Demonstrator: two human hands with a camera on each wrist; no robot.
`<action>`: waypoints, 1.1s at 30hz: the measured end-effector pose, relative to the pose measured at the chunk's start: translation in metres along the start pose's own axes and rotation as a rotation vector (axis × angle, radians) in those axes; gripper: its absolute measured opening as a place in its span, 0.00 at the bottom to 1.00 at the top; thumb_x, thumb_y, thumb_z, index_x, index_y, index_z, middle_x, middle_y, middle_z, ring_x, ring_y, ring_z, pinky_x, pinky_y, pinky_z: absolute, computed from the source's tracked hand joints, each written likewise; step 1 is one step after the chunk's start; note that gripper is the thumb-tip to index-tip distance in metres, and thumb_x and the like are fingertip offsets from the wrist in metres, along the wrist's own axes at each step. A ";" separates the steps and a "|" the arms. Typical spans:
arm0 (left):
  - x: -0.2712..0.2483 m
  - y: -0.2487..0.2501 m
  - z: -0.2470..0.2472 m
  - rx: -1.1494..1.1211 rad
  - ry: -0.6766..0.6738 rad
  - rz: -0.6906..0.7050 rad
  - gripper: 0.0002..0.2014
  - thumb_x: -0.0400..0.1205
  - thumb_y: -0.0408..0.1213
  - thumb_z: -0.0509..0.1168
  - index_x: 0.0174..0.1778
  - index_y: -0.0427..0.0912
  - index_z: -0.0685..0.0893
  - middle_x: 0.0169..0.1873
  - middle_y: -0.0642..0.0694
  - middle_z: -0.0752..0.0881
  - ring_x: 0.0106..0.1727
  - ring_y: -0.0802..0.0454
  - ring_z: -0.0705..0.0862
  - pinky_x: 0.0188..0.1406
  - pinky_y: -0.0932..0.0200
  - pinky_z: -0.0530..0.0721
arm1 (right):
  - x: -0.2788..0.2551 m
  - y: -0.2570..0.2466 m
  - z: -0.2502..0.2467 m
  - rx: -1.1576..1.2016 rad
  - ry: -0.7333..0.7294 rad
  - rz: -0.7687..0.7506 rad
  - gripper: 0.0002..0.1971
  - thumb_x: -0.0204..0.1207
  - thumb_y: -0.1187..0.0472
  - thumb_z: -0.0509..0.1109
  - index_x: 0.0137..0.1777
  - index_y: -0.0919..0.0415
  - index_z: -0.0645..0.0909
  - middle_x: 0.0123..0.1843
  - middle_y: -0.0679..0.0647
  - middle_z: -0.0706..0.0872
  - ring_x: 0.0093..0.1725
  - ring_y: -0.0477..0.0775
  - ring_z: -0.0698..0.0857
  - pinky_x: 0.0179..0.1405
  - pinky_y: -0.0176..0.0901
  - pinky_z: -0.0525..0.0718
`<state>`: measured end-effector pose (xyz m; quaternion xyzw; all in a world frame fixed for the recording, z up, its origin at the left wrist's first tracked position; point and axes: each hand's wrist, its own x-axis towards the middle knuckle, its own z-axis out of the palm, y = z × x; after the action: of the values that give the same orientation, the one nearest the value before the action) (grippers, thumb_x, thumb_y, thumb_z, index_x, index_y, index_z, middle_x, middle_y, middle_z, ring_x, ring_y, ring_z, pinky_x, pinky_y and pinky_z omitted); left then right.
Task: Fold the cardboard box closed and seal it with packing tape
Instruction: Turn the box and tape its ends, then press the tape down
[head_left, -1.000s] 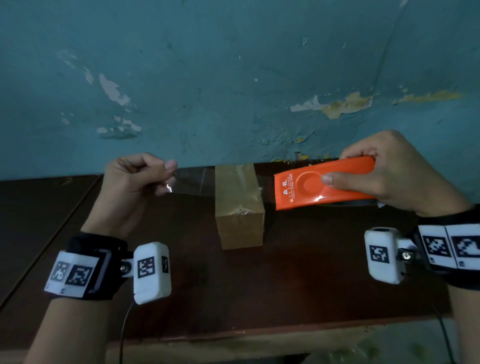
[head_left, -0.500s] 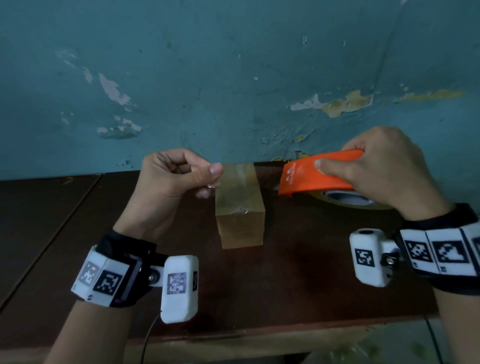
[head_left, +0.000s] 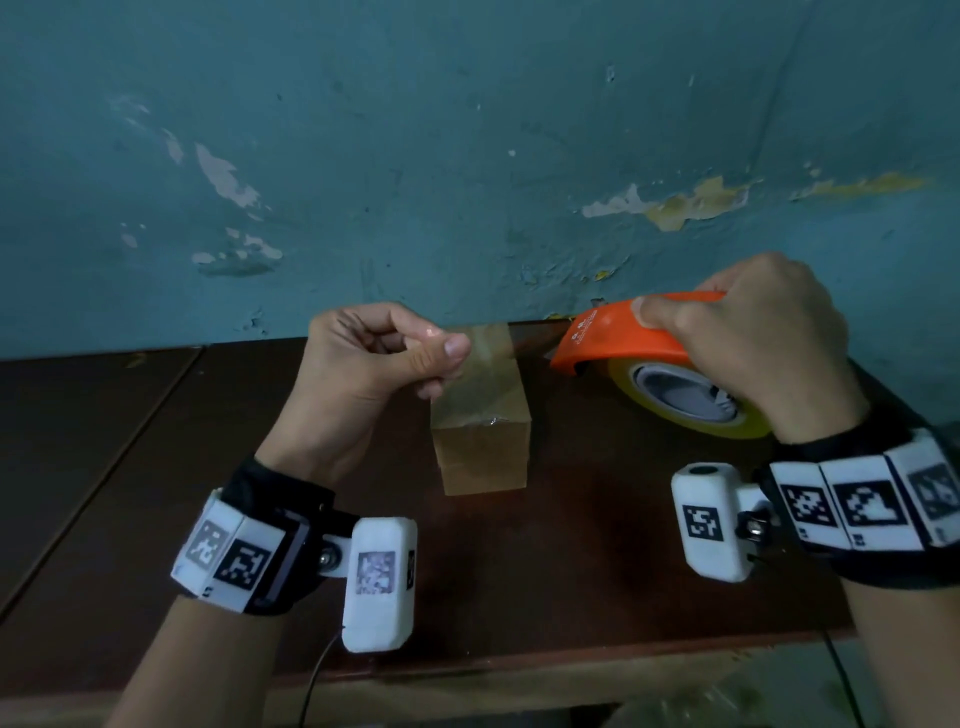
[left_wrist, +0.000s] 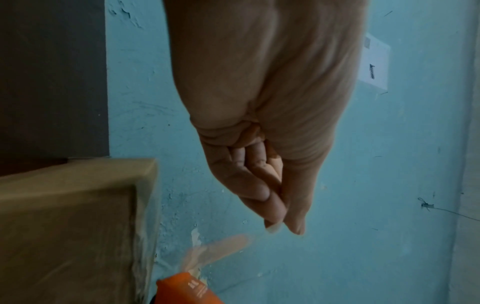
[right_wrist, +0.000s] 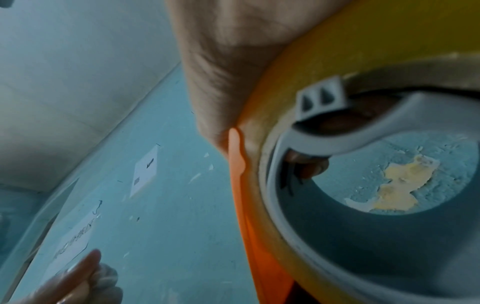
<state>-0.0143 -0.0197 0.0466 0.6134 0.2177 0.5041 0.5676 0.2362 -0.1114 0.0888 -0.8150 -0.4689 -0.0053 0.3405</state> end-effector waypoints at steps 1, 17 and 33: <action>0.000 -0.001 0.002 -0.010 -0.003 0.000 0.08 0.71 0.27 0.76 0.37 0.29 0.83 0.25 0.44 0.88 0.26 0.56 0.86 0.25 0.64 0.81 | 0.000 0.000 0.001 0.000 0.007 0.002 0.32 0.69 0.37 0.76 0.34 0.73 0.84 0.32 0.69 0.86 0.32 0.67 0.85 0.33 0.47 0.78; 0.003 0.003 0.005 -0.091 -0.046 0.054 0.06 0.69 0.35 0.80 0.29 0.47 0.90 0.26 0.46 0.88 0.26 0.55 0.83 0.26 0.63 0.78 | 0.009 0.015 -0.003 -0.104 0.086 0.126 0.29 0.75 0.39 0.75 0.29 0.65 0.75 0.26 0.59 0.74 0.26 0.57 0.73 0.27 0.41 0.62; 0.002 0.000 0.009 -0.200 -0.062 -0.027 0.07 0.69 0.38 0.78 0.33 0.44 0.86 0.26 0.49 0.85 0.25 0.58 0.80 0.28 0.67 0.80 | 0.006 0.010 0.042 -0.399 -0.564 0.039 0.28 0.63 0.32 0.82 0.46 0.56 0.82 0.42 0.53 0.86 0.42 0.54 0.86 0.47 0.52 0.88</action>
<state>-0.0055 -0.0221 0.0488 0.5661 0.1570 0.4964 0.6391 0.2341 -0.0867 0.0532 -0.8437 -0.5186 0.1351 0.0317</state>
